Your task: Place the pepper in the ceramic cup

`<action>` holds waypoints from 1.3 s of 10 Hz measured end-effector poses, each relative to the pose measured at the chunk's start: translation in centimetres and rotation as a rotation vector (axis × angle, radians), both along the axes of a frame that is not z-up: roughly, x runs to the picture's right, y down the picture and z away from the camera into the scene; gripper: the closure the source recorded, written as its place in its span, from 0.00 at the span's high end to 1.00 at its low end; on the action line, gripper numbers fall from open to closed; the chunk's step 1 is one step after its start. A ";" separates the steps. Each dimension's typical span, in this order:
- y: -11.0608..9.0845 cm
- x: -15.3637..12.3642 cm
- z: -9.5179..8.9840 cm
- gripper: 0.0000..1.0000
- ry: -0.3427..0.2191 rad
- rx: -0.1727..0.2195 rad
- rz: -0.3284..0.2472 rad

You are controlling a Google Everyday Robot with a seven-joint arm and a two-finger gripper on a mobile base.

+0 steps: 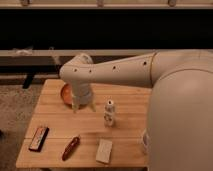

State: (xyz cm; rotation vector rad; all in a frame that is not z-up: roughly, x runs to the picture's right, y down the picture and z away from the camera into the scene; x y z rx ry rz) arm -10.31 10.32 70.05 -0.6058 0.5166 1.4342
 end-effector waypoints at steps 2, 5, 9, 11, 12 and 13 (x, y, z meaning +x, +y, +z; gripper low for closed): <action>0.0 -0.2 0.0 0.65 -0.005 0.001 -0.001; 0.0 -0.2 0.0 0.65 -0.005 0.001 -0.002; 3.3 -2.1 -0.3 0.65 0.008 -0.006 0.000; 6.1 -3.3 -0.7 0.65 0.018 -0.023 0.014; 7.8 -3.8 -0.6 0.65 0.027 -0.039 0.028; 8.8 -4.0 -0.5 0.65 0.031 -0.051 0.032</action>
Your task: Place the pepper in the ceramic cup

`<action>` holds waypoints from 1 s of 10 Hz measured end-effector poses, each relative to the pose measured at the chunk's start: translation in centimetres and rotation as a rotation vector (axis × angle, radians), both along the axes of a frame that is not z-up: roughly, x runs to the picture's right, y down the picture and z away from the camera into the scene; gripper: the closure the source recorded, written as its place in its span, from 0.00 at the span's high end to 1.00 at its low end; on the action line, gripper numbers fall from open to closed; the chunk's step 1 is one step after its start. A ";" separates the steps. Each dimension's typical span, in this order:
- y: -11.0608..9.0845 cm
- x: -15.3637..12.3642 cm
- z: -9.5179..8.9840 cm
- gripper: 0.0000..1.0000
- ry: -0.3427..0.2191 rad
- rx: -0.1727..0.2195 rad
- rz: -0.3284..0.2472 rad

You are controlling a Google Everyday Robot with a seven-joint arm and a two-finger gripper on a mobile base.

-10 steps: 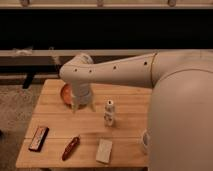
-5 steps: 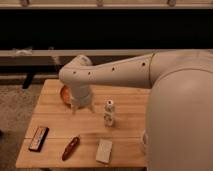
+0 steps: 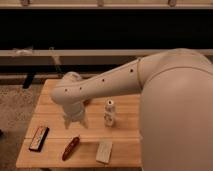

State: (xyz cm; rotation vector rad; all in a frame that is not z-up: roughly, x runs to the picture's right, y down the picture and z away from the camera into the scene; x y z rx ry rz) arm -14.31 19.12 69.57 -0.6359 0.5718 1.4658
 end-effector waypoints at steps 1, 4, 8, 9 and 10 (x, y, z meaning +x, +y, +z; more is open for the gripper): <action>0.8 -0.2 0.3 0.65 -0.004 -0.012 0.003; 3.6 -0.8 1.8 0.65 -0.019 -0.061 0.019; 6.2 -2.3 3.4 0.65 -0.042 -0.077 0.020; 6.8 -2.7 3.7 0.65 -0.041 -0.080 0.020; 7.4 -3.1 3.9 0.65 -0.042 -0.083 0.016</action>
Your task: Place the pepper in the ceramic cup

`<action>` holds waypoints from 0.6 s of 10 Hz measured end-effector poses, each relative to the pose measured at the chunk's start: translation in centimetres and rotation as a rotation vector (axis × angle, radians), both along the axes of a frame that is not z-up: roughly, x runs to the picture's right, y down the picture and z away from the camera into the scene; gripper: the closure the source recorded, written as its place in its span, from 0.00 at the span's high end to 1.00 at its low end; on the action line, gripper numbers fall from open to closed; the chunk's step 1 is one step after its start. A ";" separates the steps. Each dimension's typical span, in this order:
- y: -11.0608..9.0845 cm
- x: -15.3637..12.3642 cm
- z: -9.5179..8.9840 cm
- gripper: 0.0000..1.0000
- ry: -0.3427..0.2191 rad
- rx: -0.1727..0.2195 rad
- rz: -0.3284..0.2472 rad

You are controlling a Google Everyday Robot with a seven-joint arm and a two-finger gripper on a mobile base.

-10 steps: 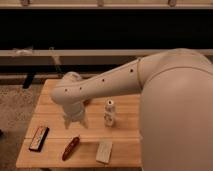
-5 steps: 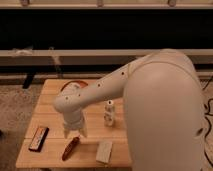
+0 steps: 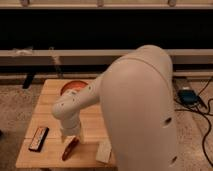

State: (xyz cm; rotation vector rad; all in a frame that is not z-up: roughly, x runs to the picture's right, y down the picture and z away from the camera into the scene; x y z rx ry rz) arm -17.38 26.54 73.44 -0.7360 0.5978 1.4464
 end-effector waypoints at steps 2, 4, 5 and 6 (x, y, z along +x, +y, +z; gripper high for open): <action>0.8 -0.2 0.7 0.65 0.009 -0.012 0.008; 1.7 -0.5 1.9 0.65 0.019 -0.030 0.009; 1.9 -0.4 2.4 0.65 0.028 -0.038 0.011; 2.0 -0.3 2.7 0.65 0.036 -0.043 0.016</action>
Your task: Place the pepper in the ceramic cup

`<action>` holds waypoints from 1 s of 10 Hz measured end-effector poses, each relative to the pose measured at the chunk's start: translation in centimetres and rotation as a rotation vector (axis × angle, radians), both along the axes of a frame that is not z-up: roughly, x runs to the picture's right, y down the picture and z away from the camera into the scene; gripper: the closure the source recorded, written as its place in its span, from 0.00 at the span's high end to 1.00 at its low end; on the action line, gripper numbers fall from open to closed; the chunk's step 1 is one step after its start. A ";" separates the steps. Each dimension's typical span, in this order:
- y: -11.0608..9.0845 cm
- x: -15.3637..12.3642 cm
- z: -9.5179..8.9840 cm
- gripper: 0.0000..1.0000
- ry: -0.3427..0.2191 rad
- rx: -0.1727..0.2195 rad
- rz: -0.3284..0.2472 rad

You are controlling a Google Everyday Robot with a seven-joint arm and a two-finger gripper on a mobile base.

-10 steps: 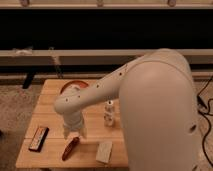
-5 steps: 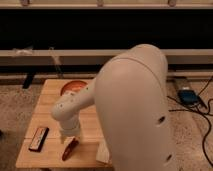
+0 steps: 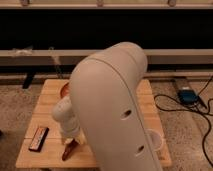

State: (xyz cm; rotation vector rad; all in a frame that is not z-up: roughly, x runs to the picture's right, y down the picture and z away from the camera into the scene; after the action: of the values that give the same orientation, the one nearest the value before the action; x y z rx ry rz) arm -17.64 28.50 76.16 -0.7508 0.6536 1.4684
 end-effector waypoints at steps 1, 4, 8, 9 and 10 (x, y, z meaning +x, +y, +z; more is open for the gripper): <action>0.1 -0.1 0.2 0.64 0.003 -0.003 0.003; 0.0 0.1 0.5 0.36 0.007 -0.005 0.011; -0.1 -0.1 0.4 0.02 -0.001 -0.016 0.008; -0.2 -0.2 0.2 0.00 -0.007 -0.013 0.005; -0.4 -0.2 -0.2 0.00 -0.017 -0.009 0.002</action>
State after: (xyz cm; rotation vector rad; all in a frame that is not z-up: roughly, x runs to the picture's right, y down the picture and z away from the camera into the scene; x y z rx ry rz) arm -17.85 28.14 75.98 -0.7703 0.6474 1.4605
